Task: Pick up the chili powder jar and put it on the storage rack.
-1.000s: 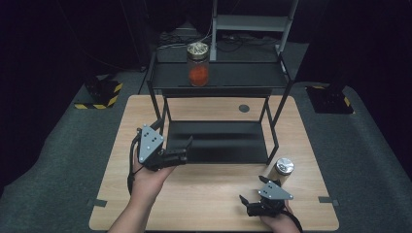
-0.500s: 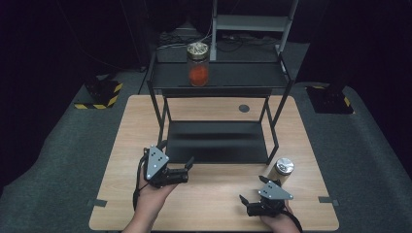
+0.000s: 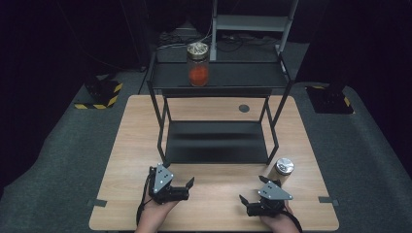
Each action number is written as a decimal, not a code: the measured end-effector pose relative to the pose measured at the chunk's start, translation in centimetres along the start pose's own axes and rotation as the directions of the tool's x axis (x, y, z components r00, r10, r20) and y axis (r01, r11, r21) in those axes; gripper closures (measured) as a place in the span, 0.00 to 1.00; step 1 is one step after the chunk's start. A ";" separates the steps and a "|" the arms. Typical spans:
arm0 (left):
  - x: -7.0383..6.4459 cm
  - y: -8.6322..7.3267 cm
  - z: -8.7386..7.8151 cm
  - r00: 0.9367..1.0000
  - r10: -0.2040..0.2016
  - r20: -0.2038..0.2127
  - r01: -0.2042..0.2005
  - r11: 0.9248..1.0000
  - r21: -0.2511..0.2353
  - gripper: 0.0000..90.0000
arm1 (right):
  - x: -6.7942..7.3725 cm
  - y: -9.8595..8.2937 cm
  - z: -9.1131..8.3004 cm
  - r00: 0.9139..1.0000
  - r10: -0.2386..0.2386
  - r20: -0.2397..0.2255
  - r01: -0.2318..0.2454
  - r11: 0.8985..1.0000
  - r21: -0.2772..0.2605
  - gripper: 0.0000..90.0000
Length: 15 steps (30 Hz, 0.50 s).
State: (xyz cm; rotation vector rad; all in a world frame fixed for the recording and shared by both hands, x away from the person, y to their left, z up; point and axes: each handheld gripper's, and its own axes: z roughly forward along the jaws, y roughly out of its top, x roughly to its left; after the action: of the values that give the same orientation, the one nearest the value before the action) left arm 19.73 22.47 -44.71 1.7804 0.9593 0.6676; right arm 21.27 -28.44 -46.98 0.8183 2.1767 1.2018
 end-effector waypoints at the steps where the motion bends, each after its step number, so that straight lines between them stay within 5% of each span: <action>1: 0.2 -0.3 0.1 1.000 0.003 0.007 -0.003 1.000 0.012 0.00 | 0.1 0.0 0.0 1.000 -0.002 0.002 0.002 1.000 0.002 0.00; 5: 0.5 -1.1 0.2 1.000 -0.007 0.015 0.006 0.999 0.053 0.00 | 0.2 0.0 0.0 1.000 -0.006 0.008 0.006 1.000 0.002 0.00; 15: -0.5 -1.8 1.0 0.996 0.087 -0.001 -0.085 0.982 0.167 0.00 | 0.3 0.1 0.0 1.000 -0.009 0.015 0.009 1.000 0.005 0.00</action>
State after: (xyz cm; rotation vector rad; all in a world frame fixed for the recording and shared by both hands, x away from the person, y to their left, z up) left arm 19.67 21.99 -46.75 1.9774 0.9725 0.6656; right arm 21.09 -28.13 -46.97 0.8166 2.1696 1.1824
